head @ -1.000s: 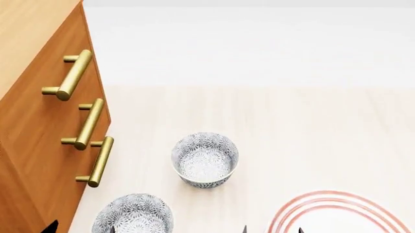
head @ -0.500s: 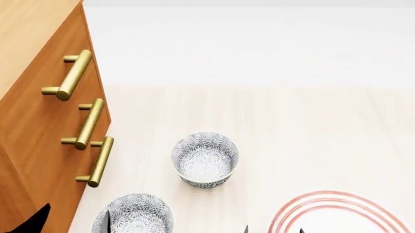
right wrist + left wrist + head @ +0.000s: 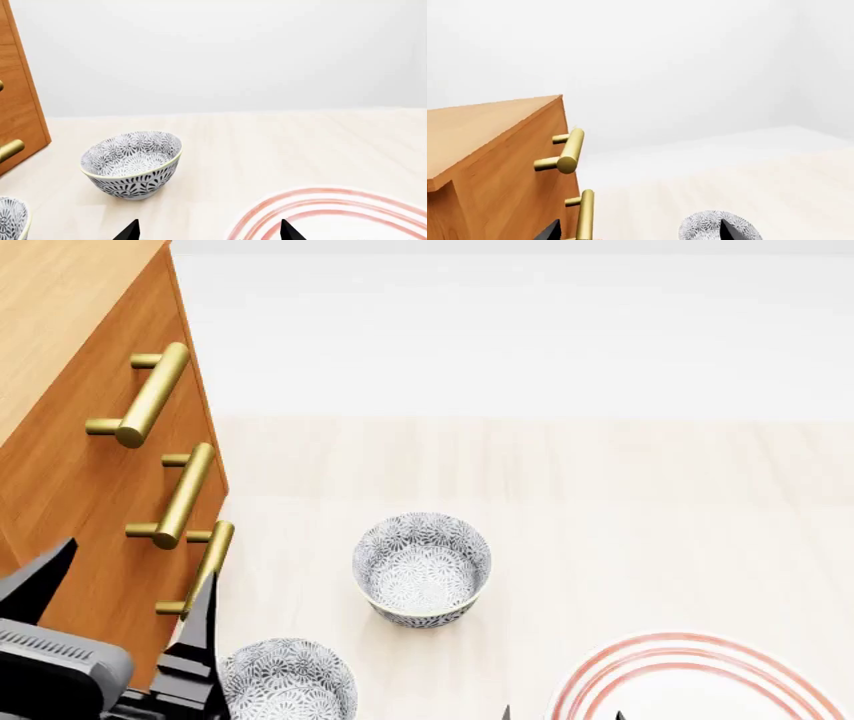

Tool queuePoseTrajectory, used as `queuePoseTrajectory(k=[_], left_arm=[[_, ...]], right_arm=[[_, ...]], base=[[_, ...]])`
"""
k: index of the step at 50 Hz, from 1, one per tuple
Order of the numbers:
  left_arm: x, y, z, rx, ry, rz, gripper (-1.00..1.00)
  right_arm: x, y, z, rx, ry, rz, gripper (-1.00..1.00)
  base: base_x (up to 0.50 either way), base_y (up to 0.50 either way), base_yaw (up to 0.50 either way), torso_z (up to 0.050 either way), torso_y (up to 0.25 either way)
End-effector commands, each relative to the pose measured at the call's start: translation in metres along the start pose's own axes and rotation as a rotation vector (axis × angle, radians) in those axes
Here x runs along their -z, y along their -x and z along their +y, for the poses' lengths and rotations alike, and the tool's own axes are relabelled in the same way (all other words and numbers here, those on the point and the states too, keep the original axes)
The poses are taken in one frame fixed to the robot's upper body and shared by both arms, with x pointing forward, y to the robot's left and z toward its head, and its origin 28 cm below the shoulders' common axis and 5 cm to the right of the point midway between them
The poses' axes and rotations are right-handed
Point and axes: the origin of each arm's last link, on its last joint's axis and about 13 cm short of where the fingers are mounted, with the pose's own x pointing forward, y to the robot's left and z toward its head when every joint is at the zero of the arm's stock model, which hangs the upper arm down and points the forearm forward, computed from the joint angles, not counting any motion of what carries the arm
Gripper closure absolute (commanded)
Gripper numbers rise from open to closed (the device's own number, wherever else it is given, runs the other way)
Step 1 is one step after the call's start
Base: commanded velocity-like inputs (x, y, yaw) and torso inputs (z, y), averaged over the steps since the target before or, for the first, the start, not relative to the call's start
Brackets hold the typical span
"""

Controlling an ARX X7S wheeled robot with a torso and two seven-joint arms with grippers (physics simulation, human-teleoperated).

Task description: Open the top drawer of the cabinet.

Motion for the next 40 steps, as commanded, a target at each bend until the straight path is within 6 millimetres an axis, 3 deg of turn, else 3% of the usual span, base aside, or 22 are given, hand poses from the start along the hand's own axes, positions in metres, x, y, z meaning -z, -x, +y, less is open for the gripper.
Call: queuePoseTrajectory(k=[1,8,13,19,29,40], left_arm=[[-0.021,-0.003,0.002,0.054,-0.128,-0.03,-1.0],[-0.017,-0.004,0.011,0.007,-0.433,-0.078,-1.0],[-0.017,-0.008,0.022,-0.006,-0.96,-0.237,-1.0],[-0.022,-0.013,0.025,0.006,-1.231,-0.296,-1.0],[-0.005,-0.014,0.023,0.07,-1.325,-0.274,-1.0],[-0.005,-0.021,0.028,0.059,-1.312,-0.233,-1.0]], right_arm=[[0.001,0.0,0.0,0.005,0.001,0.002,-1.0],[0.0,0.0,0.0,0.005,0.002,0.002,-1.0],[0.0,0.0,0.0,0.004,0.002,0.002,-1.0],[0.001,0.0,0.0,0.005,0.002,0.001,-1.0],[0.0,0.0,0.0,0.007,0.0,-0.005,-1.0],[0.0,0.0,0.0,0.003,0.002,-0.001,-1.0]], base=[[0.0,0.0,0.0,0.0,0.0],[0.0,0.0,0.0,0.0,0.0],[0.0,0.0,0.0,0.0,0.0],[0.0,0.0,0.0,0.0,0.0],[0.0,0.0,0.0,0.0,0.0],[0.0,0.0,0.0,0.0,0.0]])
